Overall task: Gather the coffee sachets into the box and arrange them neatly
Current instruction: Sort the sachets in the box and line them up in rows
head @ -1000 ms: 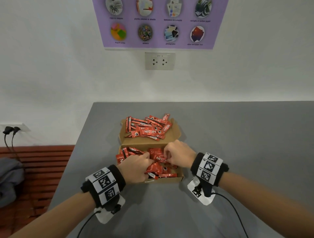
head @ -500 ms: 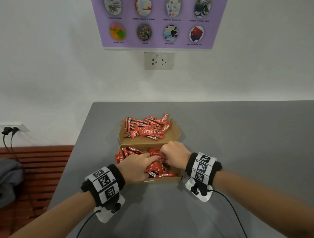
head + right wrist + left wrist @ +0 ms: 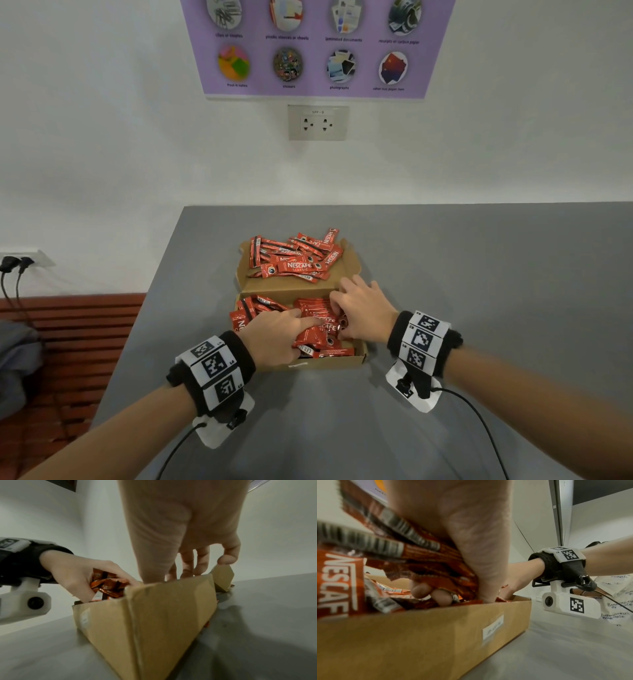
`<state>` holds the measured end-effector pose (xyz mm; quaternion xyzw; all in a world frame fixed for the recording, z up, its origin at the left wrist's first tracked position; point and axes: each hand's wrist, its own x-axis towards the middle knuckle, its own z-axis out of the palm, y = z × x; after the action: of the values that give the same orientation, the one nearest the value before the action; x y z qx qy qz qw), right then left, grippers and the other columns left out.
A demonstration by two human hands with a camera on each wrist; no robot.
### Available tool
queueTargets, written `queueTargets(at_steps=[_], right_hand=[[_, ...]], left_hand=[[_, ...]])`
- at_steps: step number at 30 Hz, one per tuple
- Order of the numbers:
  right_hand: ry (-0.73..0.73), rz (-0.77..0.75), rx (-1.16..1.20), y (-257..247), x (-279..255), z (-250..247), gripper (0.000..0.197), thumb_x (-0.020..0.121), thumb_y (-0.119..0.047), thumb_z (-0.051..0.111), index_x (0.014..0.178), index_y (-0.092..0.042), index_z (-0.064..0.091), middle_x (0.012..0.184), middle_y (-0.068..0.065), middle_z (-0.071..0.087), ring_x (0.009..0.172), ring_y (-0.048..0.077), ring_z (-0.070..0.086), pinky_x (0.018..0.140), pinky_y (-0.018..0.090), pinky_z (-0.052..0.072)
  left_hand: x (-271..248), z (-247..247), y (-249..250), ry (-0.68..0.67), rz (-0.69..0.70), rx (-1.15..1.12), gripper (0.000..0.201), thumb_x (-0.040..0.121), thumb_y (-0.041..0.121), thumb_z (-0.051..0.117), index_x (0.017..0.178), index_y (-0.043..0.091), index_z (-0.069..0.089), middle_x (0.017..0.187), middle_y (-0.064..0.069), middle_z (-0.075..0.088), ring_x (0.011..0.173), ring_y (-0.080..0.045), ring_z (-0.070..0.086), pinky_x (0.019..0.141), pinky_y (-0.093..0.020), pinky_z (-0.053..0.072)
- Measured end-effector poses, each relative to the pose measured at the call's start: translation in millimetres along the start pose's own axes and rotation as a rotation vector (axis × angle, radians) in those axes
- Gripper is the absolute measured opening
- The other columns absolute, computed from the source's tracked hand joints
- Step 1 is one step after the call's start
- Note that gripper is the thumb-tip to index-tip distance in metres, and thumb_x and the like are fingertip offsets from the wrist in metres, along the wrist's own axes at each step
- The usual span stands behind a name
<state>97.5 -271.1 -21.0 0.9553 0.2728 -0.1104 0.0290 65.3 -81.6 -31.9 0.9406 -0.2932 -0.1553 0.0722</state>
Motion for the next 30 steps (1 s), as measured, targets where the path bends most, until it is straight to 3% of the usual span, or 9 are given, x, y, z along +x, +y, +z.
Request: queueTargets(at_steps=[6,9,12,22,30], right_hand=[[0.027,-0.003,0.056,-1.7,4.2,1.4,0.029,0.081,-0.025,0.066,0.104,-0.013,0.053,0.114,0.004,0.046,0.107,0.022,0.039,0.086,0.041,0.043],[0.049,-0.02,0.201,2.0,5.7,6.3,0.017,0.082,-0.007,0.061,0.095,-0.011,0.052,0.109,0.005,0.048,0.101,0.022,0.046,0.077,0.034,0.046],[0.044,-0.027,0.276,5.3,7.0,10.6,0.022,0.079,-0.001,0.061,0.084,-0.015,0.045,0.105,0.005,0.05,0.093,0.023,0.052,0.072,0.03,0.045],[0.016,-0.057,0.233,10.7,8.8,5.7,0.026,0.075,-0.014,0.072,0.079,-0.019,0.046,0.102,0.0,0.052,0.094,0.016,0.048,0.074,0.03,0.044],[0.005,-0.074,0.159,7.0,5.9,3.6,0.023,0.077,-0.022,0.07,0.082,-0.021,0.048,0.104,-0.002,0.053,0.099,0.016,0.046,0.083,0.036,0.04]], left_hand=[[0.0,1.0,-2.7,-0.006,0.016,-0.015,0.06,0.09,0.03,0.053,0.144,0.03,0.027,0.135,-0.001,0.048,0.119,-0.019,0.051,0.103,-0.031,0.041],[1.4,1.2,-3.8,-0.015,0.014,-0.032,0.056,0.09,0.032,0.053,0.142,0.029,0.032,0.132,0.0,0.05,0.116,-0.018,0.053,0.103,-0.032,0.041],[1.8,0.3,-2.7,-0.02,0.002,-0.026,0.05,0.089,0.033,0.053,0.137,0.026,0.04,0.126,0.001,0.053,0.111,-0.019,0.056,0.1,-0.032,0.043],[3.4,-4.7,-3.3,-0.065,0.008,-0.049,0.047,0.088,0.033,0.054,0.132,0.022,0.045,0.123,-0.001,0.055,0.108,-0.019,0.057,0.097,-0.033,0.045],[2.1,-9.6,-3.8,-0.087,0.012,-0.089,0.046,0.088,0.034,0.057,0.131,0.022,0.047,0.122,-0.001,0.055,0.107,-0.019,0.058,0.097,-0.034,0.045]])
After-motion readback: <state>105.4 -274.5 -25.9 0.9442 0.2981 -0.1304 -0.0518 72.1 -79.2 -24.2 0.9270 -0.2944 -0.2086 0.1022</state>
